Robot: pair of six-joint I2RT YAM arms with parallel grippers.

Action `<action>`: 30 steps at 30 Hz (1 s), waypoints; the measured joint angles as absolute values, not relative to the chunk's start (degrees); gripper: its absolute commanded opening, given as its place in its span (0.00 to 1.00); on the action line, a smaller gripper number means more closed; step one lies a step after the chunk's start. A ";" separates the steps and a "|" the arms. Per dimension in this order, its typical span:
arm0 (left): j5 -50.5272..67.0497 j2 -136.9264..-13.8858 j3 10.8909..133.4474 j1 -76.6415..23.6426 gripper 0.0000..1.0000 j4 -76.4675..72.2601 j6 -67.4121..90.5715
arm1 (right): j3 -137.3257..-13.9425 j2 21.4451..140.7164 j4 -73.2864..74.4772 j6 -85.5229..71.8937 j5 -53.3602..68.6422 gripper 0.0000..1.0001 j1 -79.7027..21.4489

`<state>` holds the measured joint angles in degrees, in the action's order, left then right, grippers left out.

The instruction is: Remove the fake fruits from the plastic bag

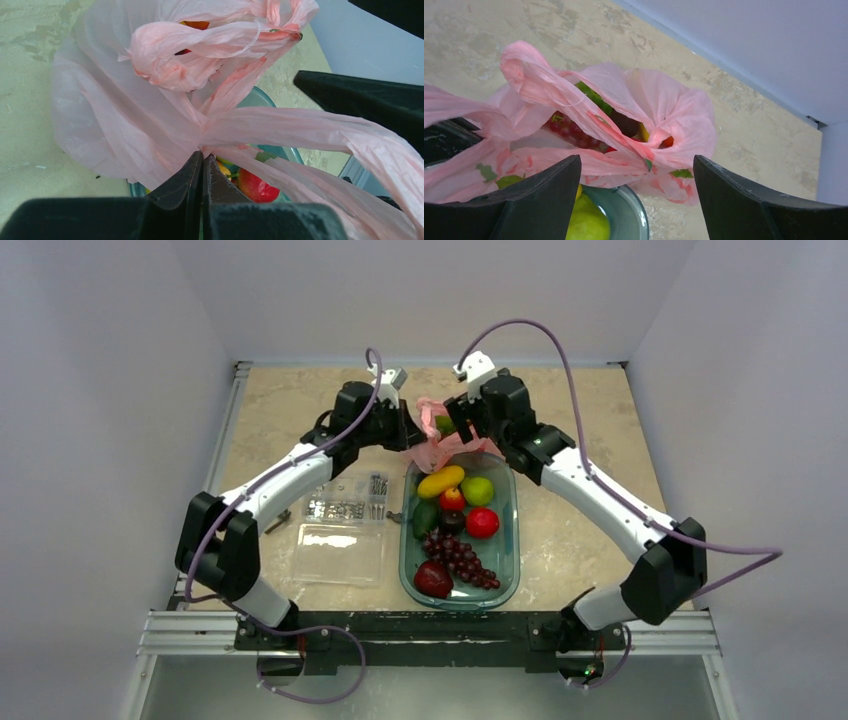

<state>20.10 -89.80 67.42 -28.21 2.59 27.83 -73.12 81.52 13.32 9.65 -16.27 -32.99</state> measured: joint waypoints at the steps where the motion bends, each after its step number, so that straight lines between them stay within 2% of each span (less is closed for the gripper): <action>1: 20.78 -90.15 67.66 -28.14 0.00 2.98 27.99 | -73.95 82.56 13.69 10.37 -17.26 0.81 -33.67; 7: 23.22 -91.07 68.53 -27.99 0.00 4.08 30.04 | -81.58 92.29 18.98 13.98 -21.85 0.79 -35.51; 9: 23.81 -91.22 68.69 -27.70 0.00 4.10 31.03 | -82.78 95.02 19.33 14.59 -23.70 0.73 -35.88; 10: 24.08 -91.31 68.71 -27.42 0.00 4.01 31.35 | -83.20 96.18 19.35 14.72 -24.58 0.68 -36.05; 13: 24.64 -91.85 68.79 -26.74 0.00 3.97 32.53 | -86.78 101.03 19.99 13.45 -28.58 0.31 -36.42; 14: 24.77 -92.09 68.79 -26.48 0.00 3.99 33.15 | -88.31 102.56 19.88 11.99 -30.17 0.23 -36.53; 16: 24.93 -92.44 68.79 -26.06 0.00 3.97 33.93 | -89.84 104.07 19.14 8.34 -32.77 0.13 -36.49; 20: 25.19 -92.71 68.79 -25.02 0.00 3.97 35.11 | -86.91 100.82 13.85 -3.31 -33.01 0.00 -33.43; 27: 26.11 -92.73 68.77 -19.88 0.00 3.03 37.04 | -67.26 84.95 -7.27 -29.08 -10.35 0.00 -9.65; 30: 27.00 -92.75 68.77 -18.76 0.00 1.28 37.58 | -64.05 84.44 -11.90 -34.13 -4.03 0.00 -7.66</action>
